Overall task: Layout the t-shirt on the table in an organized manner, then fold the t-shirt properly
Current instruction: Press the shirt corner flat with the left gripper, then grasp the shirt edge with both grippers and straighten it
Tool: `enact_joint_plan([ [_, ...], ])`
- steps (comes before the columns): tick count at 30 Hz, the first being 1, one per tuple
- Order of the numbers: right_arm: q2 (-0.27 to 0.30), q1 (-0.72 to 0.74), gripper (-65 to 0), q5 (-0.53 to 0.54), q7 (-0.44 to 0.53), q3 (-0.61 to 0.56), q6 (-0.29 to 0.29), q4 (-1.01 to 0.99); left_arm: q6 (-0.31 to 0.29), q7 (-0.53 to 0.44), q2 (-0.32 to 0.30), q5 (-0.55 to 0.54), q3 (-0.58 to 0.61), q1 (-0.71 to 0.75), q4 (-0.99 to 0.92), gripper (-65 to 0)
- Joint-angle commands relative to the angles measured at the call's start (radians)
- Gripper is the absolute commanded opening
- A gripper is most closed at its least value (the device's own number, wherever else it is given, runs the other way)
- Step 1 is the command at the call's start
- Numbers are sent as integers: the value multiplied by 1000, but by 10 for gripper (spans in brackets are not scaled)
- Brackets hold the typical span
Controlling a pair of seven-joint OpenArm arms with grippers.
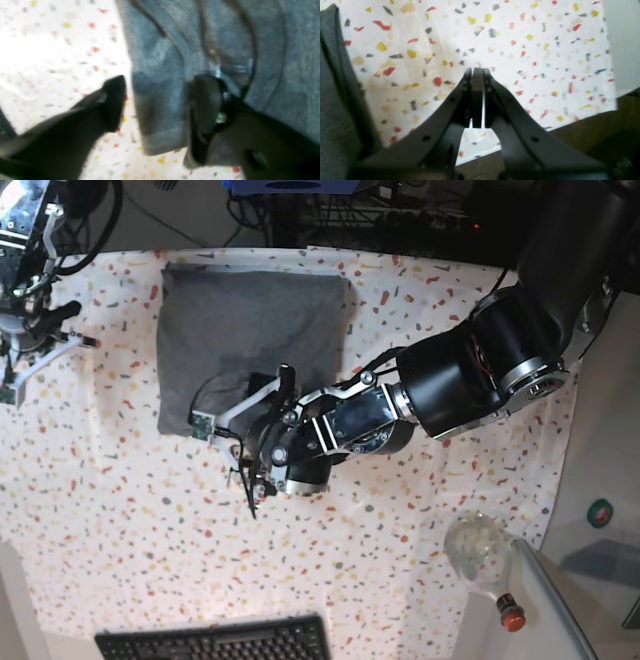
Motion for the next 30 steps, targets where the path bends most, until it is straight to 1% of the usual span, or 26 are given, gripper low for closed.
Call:
enact_joint_plan([
  [1,9,6,-650,-6,22,3,0,15,5,9,10,-3,-10,-31,31,-107],
  [2,9,6,-650,-6,22,1,0,15,5,23,10,-7,-15,-32,47,-77],
  [3,7,6,-650,-6,22,0,0,15,5,35,10,-7,-45,-32,77,-56],
  [4,2,6,-650,-6,22,-14,1,15,5,51,4,-7,-94,-28,113,-58],
  [6,2,1,-650,-6,22,-51,10,23,5,97,-30,-10,-233,2,221,-91],
  [7,-4,0,-650,-6,22,-71,29,25,5,133,-45,-20,-317,37,296,-128],
  [8,-5,0,-650,-6,22,-88,50,26,5,173,-62,-37,-409,74,374,-184],
  [9,-7,-5,-650,-6,22,-101,67,25,5,202,-74,-59,-484,123,442,-253],
  [10,-7,-10,-650,-6,22,-123,87,25,5,233,-82,-80,-565,181,517,-352],
  [11,-14,-16,-650,-6,22,-150,99,25,5,253,-88,-91,-639,246,577,-479],
  [12,-27,-19,-650,-8,22,-175,112,25,8,258,-90,-99,-707,322,621,-619],
  [13,-36,-31,-650,-8,22,-203,119,26,10,249,-90,-94,-770,405,650,-650],
  [15,-44,-62,-650,-8,23,-258,119,54,8,201,-88,-71,-869,552,687,-650],
  [16,-44,-74,-650,-8,23,-290,119,64,8,172,-88,-60,-891,609,697,-650],
  [18,-45,-91,-650,-9,26,-342,118,71,8,103,-91,-42,-903,709,713,-650],
  [20,-47,-100,-650,-11,54,-370,118,68,8,41,-91,-25,-898,792,715,-650],
  [23,-48,-102,-650,-9,71,-399,118,40,8,12,-91,15,-894,853,678,-650],
  [26,-48,-97,-650,-8,74,-416,116,-48,8,14,-91,49,-894,859,603,-650],
  [30,-53,-109,-650,-6,174,-417,116,-155,8,14,-91,44,-906,858,505,-650],
])
